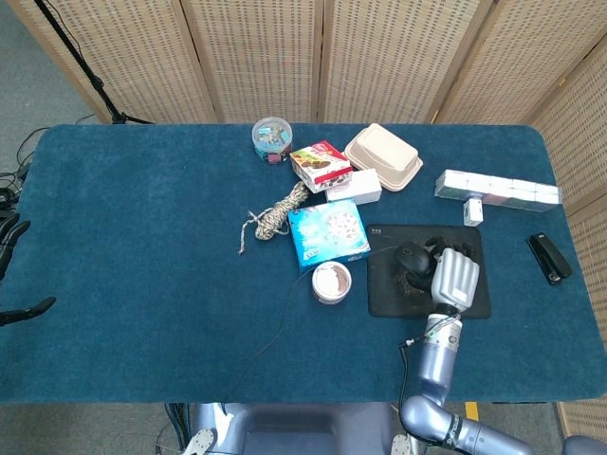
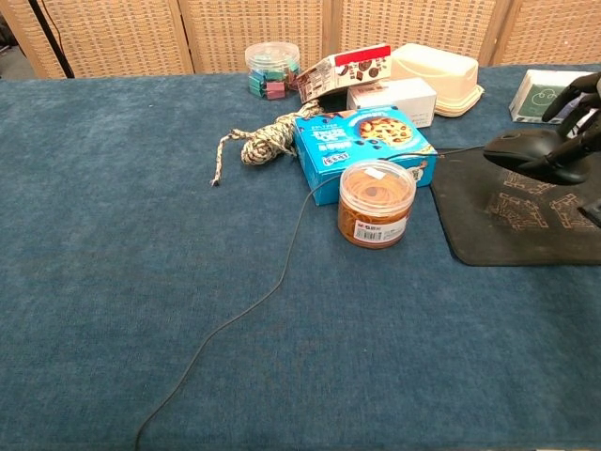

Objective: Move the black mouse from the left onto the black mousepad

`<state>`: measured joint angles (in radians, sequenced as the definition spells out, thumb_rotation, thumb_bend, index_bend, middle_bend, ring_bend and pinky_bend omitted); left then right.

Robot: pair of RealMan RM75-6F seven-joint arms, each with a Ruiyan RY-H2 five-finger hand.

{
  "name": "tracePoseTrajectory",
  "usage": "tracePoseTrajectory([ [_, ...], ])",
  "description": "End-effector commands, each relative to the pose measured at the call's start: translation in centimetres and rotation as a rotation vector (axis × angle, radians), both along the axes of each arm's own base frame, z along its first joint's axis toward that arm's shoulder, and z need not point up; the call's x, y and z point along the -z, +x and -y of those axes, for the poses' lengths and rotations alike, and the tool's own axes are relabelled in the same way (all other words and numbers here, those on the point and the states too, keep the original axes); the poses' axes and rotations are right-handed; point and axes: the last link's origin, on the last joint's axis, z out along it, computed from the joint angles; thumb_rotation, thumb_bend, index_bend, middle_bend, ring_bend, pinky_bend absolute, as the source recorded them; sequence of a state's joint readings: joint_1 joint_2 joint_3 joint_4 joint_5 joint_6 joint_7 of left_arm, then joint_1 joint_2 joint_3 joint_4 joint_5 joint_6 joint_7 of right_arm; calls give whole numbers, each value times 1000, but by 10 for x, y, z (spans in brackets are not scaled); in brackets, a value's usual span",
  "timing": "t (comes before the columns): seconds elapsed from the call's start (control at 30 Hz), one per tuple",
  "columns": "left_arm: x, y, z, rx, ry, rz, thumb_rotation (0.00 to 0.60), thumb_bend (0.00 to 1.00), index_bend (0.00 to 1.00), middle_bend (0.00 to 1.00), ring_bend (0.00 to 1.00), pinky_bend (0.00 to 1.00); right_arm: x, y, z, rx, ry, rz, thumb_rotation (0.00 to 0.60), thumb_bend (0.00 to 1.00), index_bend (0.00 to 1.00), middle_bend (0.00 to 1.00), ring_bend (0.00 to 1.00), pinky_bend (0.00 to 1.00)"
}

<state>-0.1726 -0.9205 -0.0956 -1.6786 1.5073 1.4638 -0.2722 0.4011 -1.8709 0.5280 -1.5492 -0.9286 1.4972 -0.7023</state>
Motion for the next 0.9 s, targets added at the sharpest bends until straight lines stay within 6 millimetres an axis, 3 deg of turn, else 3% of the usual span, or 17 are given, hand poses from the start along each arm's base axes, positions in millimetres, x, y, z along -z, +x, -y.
tracePoseTrajectory([
  [0.03, -1, 0, 1, 4, -2, 3, 600, 105, 0, 0, 0, 0, 8, 0, -3, 29, 5, 2, 600, 111, 375, 530, 360, 159],
  [0.37, -6, -3, 8, 12, 1, 21, 600, 106, 0, 0, 0, 0, 18, -9, -15, 59, -20, -35, 600, 111, 376, 534, 363, 155],
  [0.73, -8, -6, 9, 7, 1, 12, 600, 106, 0, 0, 0, 0, 34, -34, -4, 114, -25, -57, 600, 112, 377, 535, 367, 150],
  [0.9, -10, -10, 8, -12, 8, 12, 600, 106, 0, 0, 0, 0, 31, -36, 10, 118, -49, -46, 600, 112, 377, 536, 367, 147],
])
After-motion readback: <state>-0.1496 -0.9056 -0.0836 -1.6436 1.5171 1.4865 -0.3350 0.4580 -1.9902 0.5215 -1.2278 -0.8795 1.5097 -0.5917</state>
